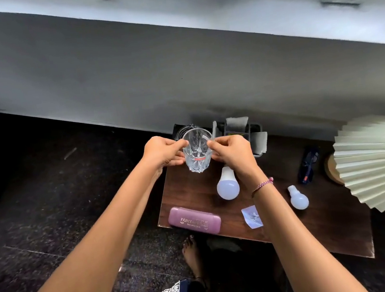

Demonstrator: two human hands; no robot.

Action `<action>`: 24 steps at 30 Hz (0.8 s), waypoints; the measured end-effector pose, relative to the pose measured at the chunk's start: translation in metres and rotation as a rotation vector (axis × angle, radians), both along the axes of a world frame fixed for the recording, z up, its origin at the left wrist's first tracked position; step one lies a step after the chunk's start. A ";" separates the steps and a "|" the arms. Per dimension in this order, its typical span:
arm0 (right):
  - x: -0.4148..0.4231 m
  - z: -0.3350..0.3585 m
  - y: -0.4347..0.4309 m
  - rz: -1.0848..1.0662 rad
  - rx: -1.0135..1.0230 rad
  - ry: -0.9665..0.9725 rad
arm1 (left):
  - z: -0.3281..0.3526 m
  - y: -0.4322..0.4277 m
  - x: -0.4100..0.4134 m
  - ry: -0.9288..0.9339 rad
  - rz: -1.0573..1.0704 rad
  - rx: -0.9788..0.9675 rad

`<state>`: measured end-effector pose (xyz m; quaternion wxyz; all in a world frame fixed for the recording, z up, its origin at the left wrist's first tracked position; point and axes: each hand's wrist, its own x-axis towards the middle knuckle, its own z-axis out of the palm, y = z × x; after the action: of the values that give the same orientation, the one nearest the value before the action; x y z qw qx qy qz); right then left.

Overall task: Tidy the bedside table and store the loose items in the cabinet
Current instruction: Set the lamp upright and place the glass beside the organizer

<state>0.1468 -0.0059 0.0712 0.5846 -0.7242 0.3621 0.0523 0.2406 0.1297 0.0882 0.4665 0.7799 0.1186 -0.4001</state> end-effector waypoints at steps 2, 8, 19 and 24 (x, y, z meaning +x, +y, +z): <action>0.011 -0.002 -0.002 0.006 -0.034 -0.009 | -0.002 -0.002 0.009 -0.011 0.004 -0.006; 0.038 -0.007 -0.007 -0.001 -0.093 -0.004 | -0.012 -0.008 0.032 -0.050 0.010 -0.011; 0.065 -0.030 -0.011 -0.052 -0.123 0.080 | -0.034 -0.021 0.051 -0.032 0.022 -0.030; 0.070 -0.040 -0.009 -0.067 -0.098 0.101 | -0.046 -0.022 0.057 -0.022 0.018 -0.013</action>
<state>0.2165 -0.0146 0.0310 0.5308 -0.7359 0.4171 0.0514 0.2972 0.1081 0.0424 0.4765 0.7799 0.1180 -0.3882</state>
